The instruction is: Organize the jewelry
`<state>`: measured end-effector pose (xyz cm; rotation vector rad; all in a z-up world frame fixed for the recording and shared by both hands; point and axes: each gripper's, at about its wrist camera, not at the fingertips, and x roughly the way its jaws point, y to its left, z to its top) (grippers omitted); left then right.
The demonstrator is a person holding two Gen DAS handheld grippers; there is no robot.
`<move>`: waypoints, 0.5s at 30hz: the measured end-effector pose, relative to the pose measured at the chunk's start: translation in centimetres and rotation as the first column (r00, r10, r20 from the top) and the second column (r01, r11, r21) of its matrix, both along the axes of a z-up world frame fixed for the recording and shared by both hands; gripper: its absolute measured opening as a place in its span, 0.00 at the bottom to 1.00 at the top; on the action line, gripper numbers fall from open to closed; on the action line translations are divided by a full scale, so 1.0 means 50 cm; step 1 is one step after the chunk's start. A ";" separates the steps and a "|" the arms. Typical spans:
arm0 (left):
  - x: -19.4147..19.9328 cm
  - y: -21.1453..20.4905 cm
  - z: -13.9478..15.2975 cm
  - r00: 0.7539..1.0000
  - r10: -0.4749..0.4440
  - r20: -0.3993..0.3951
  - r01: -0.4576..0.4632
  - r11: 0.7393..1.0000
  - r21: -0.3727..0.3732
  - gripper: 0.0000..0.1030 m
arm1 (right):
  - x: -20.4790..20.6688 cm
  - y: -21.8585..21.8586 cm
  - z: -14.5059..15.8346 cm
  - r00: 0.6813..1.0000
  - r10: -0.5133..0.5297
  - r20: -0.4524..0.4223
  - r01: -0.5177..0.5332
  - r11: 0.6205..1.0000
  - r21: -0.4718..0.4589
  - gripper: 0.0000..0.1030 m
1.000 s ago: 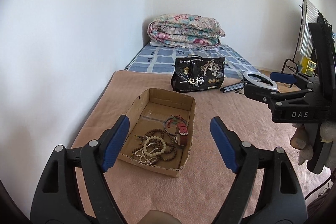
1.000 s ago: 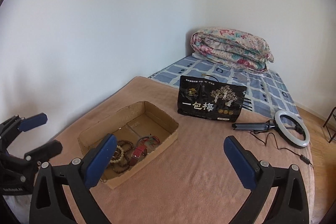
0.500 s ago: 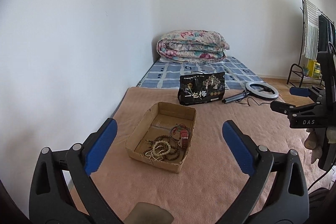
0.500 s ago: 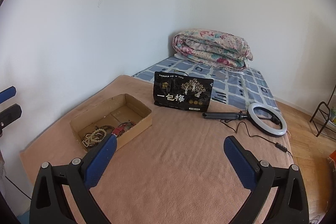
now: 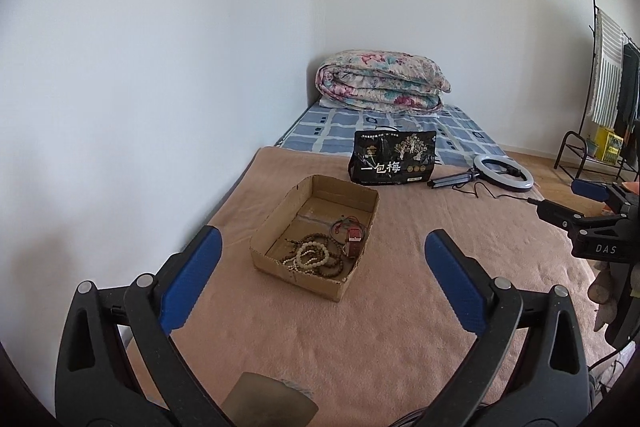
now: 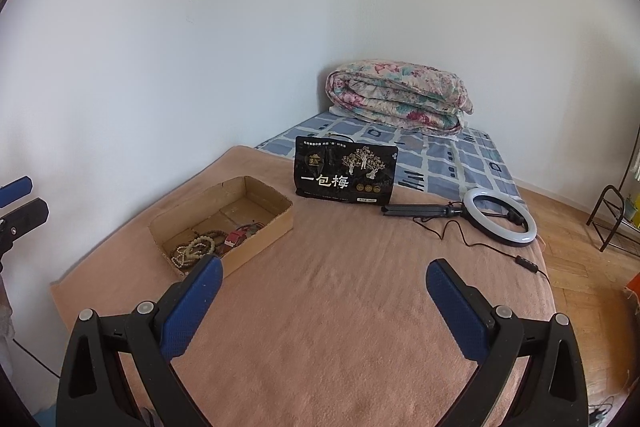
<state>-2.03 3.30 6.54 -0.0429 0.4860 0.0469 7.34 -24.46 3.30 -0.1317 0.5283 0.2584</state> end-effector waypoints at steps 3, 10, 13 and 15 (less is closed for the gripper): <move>-0.007 -0.006 0.004 1.000 0.004 0.009 -0.004 1.000 0.023 1.00 | -0.008 -0.001 -0.002 1.000 -0.011 0.004 0.011 1.000 0.001 1.00; -0.022 -0.014 0.017 1.000 0.000 0.021 0.000 1.000 0.026 1.00 | -0.026 -0.010 0.004 1.000 -0.024 0.011 0.024 1.000 0.011 1.00; -0.024 -0.015 0.018 1.000 -0.002 0.019 0.001 1.000 0.027 1.00 | -0.033 -0.016 0.006 1.000 -0.029 0.012 0.029 0.999 0.015 1.00; -0.026 -0.017 0.018 1.000 -0.004 0.017 0.004 1.000 0.029 1.00 | -0.035 -0.019 0.007 0.999 -0.034 0.013 0.034 0.999 0.015 1.00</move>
